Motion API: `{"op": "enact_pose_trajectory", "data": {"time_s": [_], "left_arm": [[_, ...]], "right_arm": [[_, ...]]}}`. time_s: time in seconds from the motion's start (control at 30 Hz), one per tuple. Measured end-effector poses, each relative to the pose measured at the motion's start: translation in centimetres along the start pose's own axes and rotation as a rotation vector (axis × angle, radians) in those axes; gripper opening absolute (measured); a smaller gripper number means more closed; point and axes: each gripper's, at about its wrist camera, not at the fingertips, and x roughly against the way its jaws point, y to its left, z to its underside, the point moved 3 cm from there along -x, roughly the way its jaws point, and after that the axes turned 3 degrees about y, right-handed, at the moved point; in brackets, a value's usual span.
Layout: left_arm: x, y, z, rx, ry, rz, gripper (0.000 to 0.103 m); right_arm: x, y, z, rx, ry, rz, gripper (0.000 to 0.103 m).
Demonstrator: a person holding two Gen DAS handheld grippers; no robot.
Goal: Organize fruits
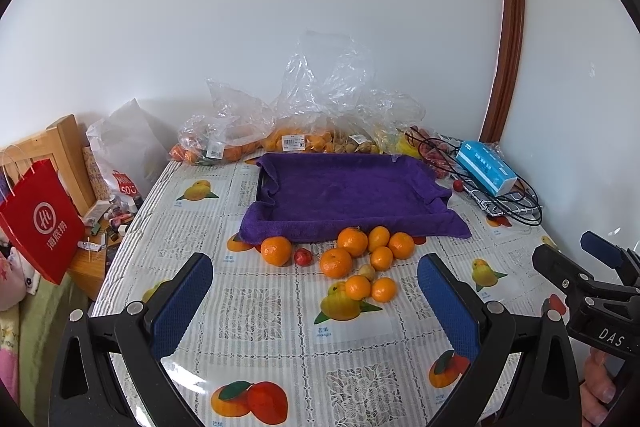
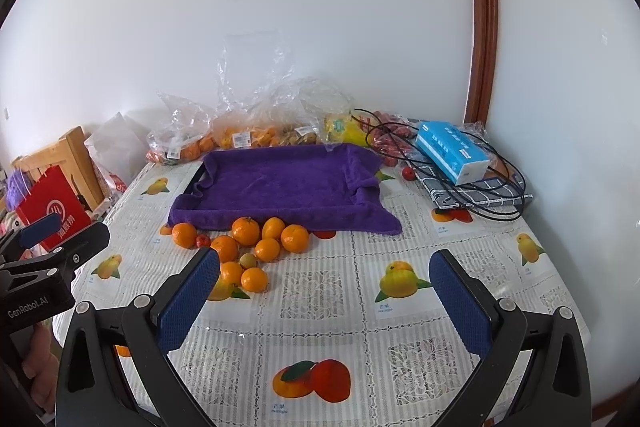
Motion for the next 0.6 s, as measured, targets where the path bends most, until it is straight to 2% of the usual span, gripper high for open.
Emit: {"op": "enact_pose_trajectory", "data": {"time_s": [0.6], "left_arm": [[0.16, 0.22, 0.31, 0.003, -0.006, -0.008, 0.103]], "right_arm": [[0.5, -0.12, -0.23, -0.007, -0.013, 0.0, 0.103]]}}
